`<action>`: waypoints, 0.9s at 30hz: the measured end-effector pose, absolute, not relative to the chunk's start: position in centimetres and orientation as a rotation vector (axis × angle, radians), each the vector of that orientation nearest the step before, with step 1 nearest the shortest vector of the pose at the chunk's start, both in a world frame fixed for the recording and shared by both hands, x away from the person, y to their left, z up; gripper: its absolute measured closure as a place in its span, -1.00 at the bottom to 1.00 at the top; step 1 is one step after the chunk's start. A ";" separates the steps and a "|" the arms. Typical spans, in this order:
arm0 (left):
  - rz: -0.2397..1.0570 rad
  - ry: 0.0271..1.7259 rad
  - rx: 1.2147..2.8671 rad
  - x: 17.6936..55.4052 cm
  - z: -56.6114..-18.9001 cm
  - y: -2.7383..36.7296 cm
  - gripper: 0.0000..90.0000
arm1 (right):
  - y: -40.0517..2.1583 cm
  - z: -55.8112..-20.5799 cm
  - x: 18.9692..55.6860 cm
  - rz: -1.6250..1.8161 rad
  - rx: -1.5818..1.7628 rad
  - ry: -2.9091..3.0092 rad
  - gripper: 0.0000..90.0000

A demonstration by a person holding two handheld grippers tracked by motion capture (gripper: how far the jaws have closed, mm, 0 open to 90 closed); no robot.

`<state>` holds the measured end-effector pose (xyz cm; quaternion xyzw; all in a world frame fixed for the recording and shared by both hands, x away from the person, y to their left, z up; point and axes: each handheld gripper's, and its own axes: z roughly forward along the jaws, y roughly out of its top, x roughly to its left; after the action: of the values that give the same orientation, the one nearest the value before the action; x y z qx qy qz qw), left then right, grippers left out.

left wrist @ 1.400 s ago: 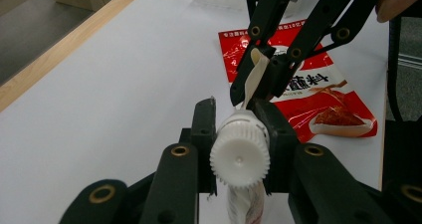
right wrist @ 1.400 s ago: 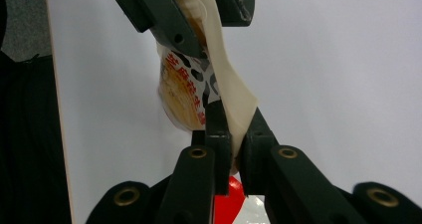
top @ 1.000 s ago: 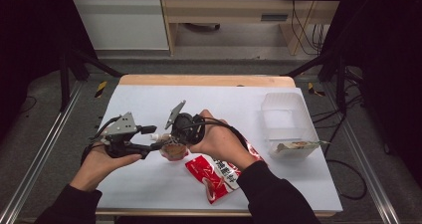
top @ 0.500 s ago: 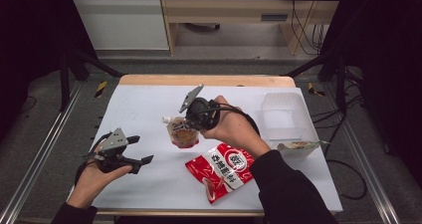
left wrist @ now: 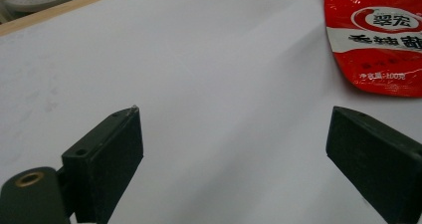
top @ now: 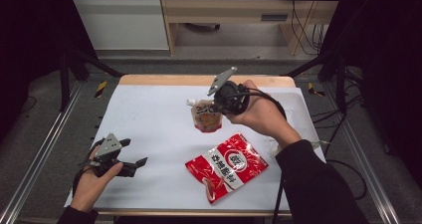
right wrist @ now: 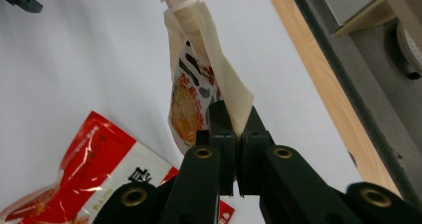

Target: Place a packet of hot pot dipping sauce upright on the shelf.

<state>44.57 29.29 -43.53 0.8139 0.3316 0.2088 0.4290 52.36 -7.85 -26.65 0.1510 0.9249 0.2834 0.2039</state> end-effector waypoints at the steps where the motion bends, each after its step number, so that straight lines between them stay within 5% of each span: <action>1: 0.521 0.830 2.034 44.6 -43.6 29.3 -0.83 | -8.3 -26.4 52.3 0.783 0.415 2.577 0.96; 27: 0.584 0.913 1.997 44.3 -44.3 30.2 -0.83 | -19.1 -24.5 52.6 0.759 0.601 2.420 0.96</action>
<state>44.31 30.18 -44.28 0.7970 0.3644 0.2333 0.4213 52.57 -19.11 -24.54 0.2222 0.8955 0.2810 0.2642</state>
